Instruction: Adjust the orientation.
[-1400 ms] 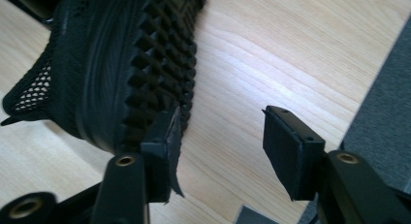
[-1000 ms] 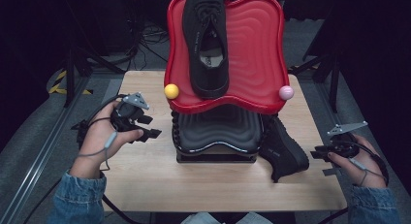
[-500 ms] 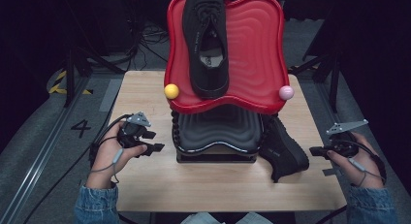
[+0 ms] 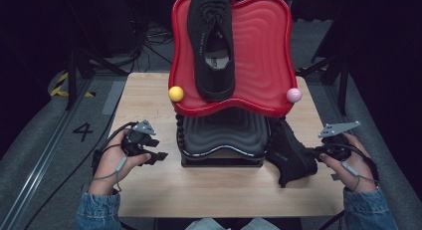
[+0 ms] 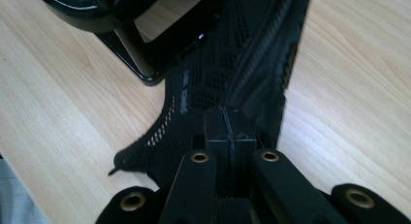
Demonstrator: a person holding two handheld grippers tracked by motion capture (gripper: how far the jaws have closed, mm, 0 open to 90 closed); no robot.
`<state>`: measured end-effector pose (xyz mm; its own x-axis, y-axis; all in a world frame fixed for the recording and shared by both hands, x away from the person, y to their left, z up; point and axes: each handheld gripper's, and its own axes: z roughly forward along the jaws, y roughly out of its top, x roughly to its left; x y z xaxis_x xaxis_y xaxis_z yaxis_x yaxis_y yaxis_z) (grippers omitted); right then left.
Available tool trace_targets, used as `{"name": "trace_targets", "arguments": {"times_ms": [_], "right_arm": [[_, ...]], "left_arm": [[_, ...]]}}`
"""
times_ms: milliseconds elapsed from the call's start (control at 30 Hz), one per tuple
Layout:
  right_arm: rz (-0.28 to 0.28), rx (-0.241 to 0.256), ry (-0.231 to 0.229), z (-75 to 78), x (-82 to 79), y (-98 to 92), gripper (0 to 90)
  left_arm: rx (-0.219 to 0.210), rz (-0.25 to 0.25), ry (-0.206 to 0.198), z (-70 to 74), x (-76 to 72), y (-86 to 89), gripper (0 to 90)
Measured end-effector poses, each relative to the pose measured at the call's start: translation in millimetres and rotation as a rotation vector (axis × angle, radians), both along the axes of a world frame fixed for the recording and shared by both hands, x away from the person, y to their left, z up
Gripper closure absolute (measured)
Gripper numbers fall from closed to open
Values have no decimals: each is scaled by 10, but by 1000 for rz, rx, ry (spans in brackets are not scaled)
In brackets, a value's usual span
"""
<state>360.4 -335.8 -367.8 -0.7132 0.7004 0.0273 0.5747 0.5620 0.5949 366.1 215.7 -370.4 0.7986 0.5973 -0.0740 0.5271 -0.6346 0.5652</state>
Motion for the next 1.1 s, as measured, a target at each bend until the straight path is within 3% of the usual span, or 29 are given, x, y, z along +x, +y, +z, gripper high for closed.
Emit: {"name": "trace_targets", "arguments": {"times_ms": [167, 233, 467, 667, 800, 1100], "right_arm": [[23, -34, -4, -75, 114, 121, 900], [9, -72, -18, -96, 151, 150, 900], [25, -90, -16, -126, 216, 217, 900], [18, -82, -14, -128, 231, 178, 900], [11, -63, 0, -127, 249, 133, 900], [-36, -42, 2, -123, 252, 74, 900]], "left_arm": [[11, 9, 7, -10, -68, 49, 423], [9, 7, 12, -21, -89, 57, 421], [23, 6, 26, -61, -118, 82, 416], [6, 13, 19, -41, -131, 146, 417], [24, 28, 20, -57, -119, 185, 415], [-3, 31, 20, -30, -130, 261, 428]]}}
